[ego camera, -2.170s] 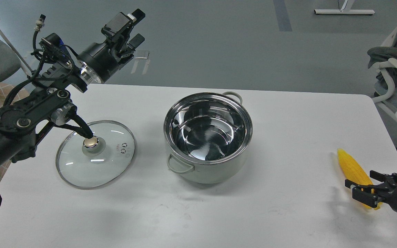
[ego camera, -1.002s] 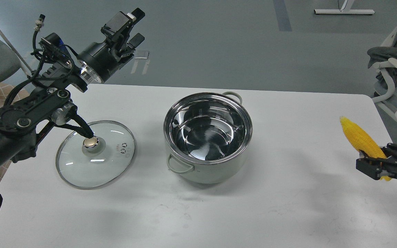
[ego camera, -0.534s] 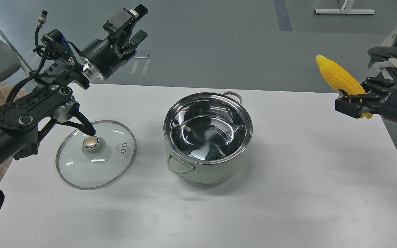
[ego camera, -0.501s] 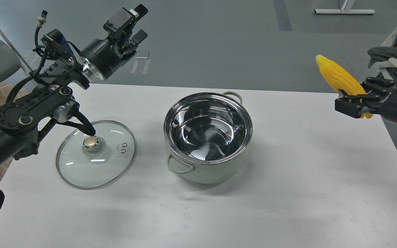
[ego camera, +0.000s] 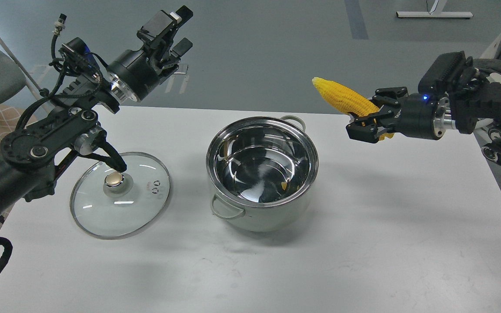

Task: Open pot and put corn in
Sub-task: 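Lift the corn and carry it over the open pot, then lower the corn into the pot with the right gripper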

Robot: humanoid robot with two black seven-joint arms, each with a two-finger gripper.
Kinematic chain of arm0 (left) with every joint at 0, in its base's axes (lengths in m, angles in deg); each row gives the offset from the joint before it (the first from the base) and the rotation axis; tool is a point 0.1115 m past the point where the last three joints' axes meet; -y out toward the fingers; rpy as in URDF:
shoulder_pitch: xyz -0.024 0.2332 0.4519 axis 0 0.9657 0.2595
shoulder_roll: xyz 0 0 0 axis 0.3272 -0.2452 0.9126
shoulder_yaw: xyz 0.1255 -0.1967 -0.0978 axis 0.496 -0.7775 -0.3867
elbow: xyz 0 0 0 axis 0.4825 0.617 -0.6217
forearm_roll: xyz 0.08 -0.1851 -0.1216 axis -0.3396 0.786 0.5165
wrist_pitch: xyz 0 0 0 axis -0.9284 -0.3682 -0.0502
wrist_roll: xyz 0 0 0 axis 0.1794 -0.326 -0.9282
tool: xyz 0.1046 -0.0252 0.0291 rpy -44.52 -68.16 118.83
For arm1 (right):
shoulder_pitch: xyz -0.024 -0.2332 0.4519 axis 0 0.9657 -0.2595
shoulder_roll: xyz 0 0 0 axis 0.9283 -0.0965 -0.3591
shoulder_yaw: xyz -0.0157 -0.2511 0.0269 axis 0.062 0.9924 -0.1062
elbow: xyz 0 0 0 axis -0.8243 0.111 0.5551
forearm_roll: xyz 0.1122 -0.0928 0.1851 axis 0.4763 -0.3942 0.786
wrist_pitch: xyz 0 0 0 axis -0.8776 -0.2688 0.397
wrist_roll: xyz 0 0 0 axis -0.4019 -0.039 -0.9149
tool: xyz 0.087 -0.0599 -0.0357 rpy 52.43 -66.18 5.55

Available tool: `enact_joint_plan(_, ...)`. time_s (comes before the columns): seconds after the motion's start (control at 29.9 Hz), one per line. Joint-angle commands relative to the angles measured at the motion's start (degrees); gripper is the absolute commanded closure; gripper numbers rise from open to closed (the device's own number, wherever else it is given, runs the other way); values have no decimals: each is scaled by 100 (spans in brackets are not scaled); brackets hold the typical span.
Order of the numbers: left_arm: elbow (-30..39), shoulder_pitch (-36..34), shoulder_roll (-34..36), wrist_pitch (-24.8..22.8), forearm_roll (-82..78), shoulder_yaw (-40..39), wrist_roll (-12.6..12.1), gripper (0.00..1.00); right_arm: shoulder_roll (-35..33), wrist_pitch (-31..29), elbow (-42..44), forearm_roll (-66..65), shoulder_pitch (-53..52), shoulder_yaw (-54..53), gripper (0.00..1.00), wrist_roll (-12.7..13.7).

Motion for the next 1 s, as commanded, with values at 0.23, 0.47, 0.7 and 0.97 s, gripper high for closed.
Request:
enact_joint_plan(0.23, 0, -6, -5, 3, 8, 4, 0, 3, 1216, -8, 271, 374, -565, 938, 84, -1)
enact_joint_plan(0.47, 0, -102, -32, 3, 8, -5, 0, 3, 1892, 0, 684, 707, -688, 1325, 83, -1)
enact_joint_plan(0.7, 0, -120, -23, 11, 8, -14, 0, 3, 2367, 36, 1106, 795, -600, 1501, 82, -1)
enact_joint_plan(0.97, 0, -120, -23, 20, 8, -31, 0, 3, 2737, 53, 1308, 910, -600, 1667, 78, -1)
